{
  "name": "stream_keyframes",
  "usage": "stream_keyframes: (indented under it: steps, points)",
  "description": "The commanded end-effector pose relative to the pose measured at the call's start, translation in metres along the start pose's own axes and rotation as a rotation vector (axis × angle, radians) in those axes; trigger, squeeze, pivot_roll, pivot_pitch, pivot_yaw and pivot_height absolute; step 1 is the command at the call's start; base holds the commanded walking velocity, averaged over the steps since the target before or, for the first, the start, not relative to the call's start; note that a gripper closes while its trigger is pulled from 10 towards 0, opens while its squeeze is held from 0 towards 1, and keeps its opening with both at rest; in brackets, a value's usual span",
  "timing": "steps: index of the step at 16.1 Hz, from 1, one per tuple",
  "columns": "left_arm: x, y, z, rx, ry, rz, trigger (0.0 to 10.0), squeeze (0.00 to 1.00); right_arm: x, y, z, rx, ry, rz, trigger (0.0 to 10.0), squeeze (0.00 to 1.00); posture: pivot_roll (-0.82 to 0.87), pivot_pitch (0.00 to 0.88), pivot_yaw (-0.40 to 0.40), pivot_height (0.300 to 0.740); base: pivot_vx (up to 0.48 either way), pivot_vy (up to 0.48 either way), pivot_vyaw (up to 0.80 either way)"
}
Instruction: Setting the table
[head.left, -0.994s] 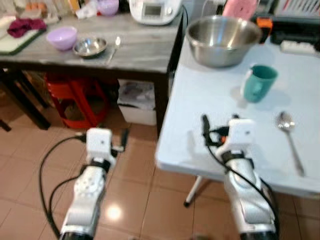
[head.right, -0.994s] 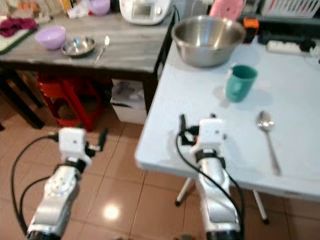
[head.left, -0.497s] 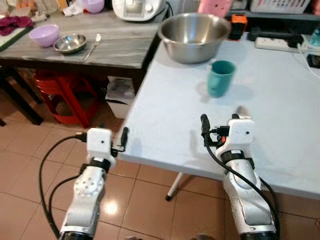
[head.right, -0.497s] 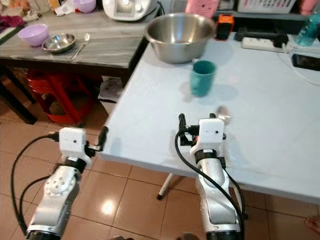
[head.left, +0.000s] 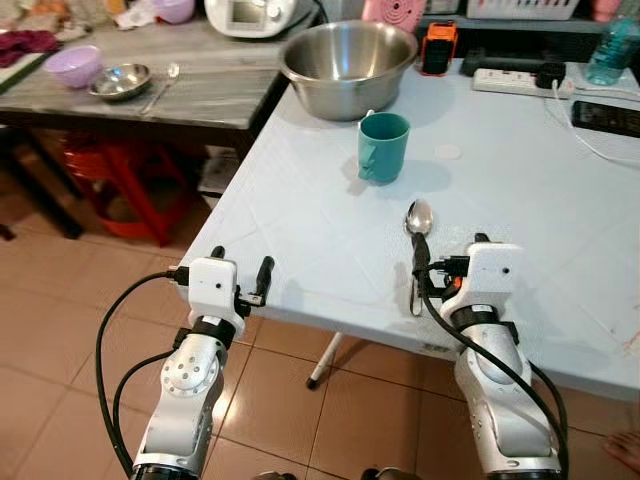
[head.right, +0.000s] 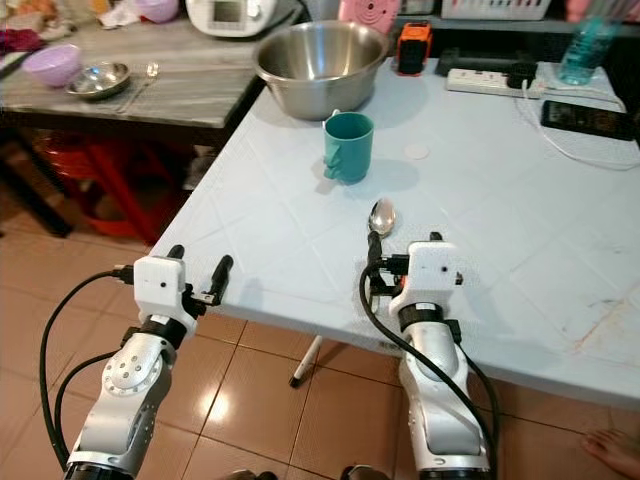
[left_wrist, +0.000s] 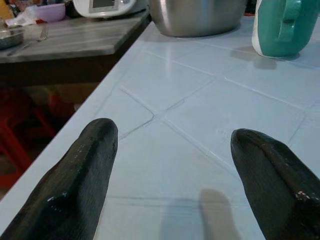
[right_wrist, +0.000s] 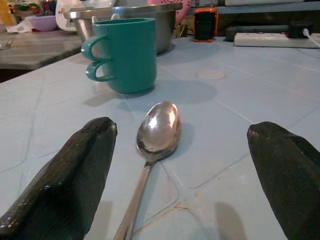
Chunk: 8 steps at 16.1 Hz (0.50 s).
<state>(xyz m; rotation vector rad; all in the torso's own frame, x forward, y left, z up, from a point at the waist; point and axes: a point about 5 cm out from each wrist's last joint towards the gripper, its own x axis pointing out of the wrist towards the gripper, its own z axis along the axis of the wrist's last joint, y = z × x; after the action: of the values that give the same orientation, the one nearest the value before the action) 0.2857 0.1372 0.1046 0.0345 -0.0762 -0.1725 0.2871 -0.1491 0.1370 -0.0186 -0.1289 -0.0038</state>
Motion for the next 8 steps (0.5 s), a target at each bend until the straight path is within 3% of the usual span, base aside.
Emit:
stream_keyframes:
  steps: [1,4,5,8]
  points:
    - [-0.003,0.005,-0.004,0.011,0.02,0.005,10.0,0.0,0.001,0.001,0.002,0.014,0.002,0.002,10.0,0.0,-0.11,0.15,0.092,0.74,0.0,0.0,0.0]
    - [-0.006,0.001,-0.007,0.002,0.025,-0.067,10.0,0.0,0.003,0.001,0.001,0.016,0.01,0.0,10.0,0.0,-0.11,0.153,0.092,0.74,0.0,0.0,0.0]
    - [-0.01,-0.006,-0.009,-0.016,0.036,-0.16,10.0,0.0,0.005,0.004,0.0,0.026,0.023,0.002,10.0,0.0,-0.11,0.154,0.092,0.74,0.0,0.0,0.0]
    - [-0.019,-0.014,-0.011,0.004,0.032,-0.291,10.0,0.0,0.008,0.012,-0.002,0.042,0.054,0.017,10.0,0.0,-0.11,0.157,0.091,0.74,0.0,0.0,0.0]
